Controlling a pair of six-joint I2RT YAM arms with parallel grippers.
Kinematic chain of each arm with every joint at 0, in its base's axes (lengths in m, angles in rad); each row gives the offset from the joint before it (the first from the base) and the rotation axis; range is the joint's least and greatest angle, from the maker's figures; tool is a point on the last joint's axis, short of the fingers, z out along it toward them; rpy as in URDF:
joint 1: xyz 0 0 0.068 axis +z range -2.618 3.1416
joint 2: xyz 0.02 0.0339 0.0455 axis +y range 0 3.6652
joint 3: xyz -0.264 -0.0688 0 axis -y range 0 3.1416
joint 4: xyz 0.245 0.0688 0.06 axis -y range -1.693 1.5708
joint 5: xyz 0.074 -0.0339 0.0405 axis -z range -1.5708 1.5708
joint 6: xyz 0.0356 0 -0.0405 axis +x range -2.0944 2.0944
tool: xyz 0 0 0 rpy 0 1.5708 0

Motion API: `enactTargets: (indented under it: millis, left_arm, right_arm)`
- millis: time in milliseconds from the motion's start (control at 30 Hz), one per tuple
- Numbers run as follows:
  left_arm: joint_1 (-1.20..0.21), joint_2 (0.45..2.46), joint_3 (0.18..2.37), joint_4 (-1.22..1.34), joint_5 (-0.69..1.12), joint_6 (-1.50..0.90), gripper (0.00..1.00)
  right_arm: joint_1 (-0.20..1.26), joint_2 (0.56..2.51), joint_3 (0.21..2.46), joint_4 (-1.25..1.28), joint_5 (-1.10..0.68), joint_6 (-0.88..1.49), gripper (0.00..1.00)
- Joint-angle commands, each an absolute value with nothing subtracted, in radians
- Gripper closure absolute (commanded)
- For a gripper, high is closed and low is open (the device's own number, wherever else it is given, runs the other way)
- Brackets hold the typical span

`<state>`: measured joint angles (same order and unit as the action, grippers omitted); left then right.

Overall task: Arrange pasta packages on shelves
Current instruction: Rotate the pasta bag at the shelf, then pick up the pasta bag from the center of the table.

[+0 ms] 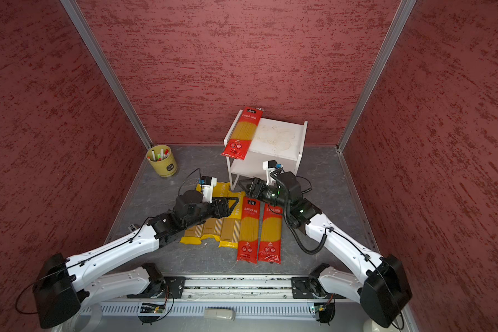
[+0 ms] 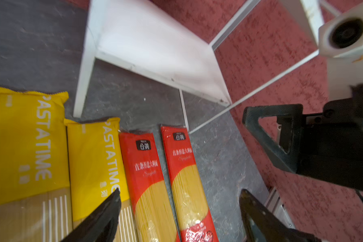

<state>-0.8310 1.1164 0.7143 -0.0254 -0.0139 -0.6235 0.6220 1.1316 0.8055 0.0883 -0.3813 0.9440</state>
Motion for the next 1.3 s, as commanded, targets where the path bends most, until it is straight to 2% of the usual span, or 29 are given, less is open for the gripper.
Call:
enactTargets:
  millis: [0,400,733,900,1000,1133,1267]
  left_arm:
    - [-0.874,1.166,0.7,-0.006,-0.067,-0.64,0.12]
    - [-0.899,1.349,0.656,0.009,-0.031,-0.756,0.19]
    - [-0.875,1.514,0.655,0.088,0.087,-0.82,0.32]
    - [-0.856,1.534,0.647,0.112,0.109,-0.827,0.38]
    - [-0.837,1.54,0.629,0.137,0.135,-0.844,0.43]
    - [-0.796,1.521,0.593,0.166,0.158,-0.864,0.5]
    - [-0.775,1.489,0.587,0.147,0.155,-0.849,0.52]
  right_arm:
    - [0.65,1.105,0.736,0.006,-0.276,0.905,0.34]
    - [0.653,1.262,0.527,0.057,-0.195,0.953,0.44]
    - [0.644,1.4,0.516,0.107,-0.188,0.937,0.43]
    - [0.631,1.493,0.484,0.23,-0.262,0.955,0.42]
    - [0.63,1.519,0.446,0.389,-0.354,0.982,0.43]
    - [0.633,1.499,0.422,0.546,-0.439,1.027,0.5]
    - [0.638,1.526,0.423,0.649,-0.495,1.076,0.58]
